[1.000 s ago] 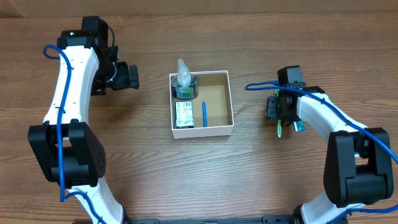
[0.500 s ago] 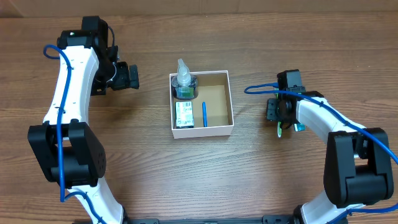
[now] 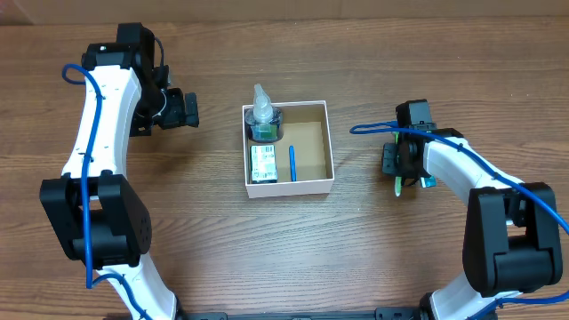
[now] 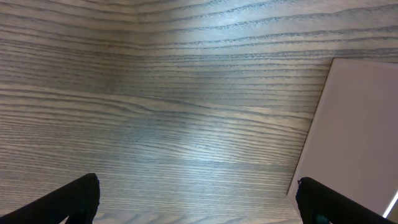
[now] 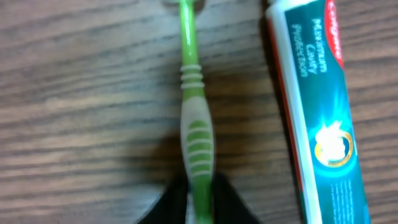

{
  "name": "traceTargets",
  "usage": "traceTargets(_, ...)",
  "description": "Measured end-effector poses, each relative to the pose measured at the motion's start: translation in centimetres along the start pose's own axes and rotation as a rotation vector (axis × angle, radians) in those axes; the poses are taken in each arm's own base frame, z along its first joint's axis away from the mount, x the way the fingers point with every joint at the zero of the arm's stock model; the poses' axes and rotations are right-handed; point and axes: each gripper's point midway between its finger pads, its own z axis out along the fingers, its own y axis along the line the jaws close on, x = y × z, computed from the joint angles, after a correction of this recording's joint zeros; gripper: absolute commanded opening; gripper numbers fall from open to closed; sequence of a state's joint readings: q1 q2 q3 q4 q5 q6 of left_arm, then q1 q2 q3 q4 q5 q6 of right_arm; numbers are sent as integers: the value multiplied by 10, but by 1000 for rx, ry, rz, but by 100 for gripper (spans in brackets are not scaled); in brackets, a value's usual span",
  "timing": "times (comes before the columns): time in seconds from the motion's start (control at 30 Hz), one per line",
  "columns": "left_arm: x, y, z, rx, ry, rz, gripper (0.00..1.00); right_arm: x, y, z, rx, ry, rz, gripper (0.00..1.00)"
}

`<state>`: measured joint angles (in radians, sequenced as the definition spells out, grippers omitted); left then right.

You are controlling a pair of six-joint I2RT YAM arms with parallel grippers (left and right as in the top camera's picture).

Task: Pack container
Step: 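Lower the right gripper and grasp the green toothbrush handle, then carry the toothbrush into the box and open the right gripper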

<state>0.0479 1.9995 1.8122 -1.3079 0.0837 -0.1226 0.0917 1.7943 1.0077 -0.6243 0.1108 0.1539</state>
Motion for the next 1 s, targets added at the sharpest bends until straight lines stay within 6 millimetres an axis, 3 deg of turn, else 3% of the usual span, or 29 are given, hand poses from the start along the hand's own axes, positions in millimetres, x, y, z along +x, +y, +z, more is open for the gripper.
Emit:
traceTargets(0.4,0,0,0,0,0,0,100,2,-1,-9,5,19,22,6)
traceTargets(0.5,0,0,0,0,0,0,100,-10,0,-32,-11,-30,43,6)
traceTargets(0.73,0,0,0,0,0,0,100,-34,11,-110,-67,-197,40,6)
traceTargets(0.9,0,0,0,0,0,0,100,-27,29,-148,-112,-268,-7,6)
traceTargets(1.0,0,0,0,0,0,0,100,-17,60,-169,-170,-311,-75,6)
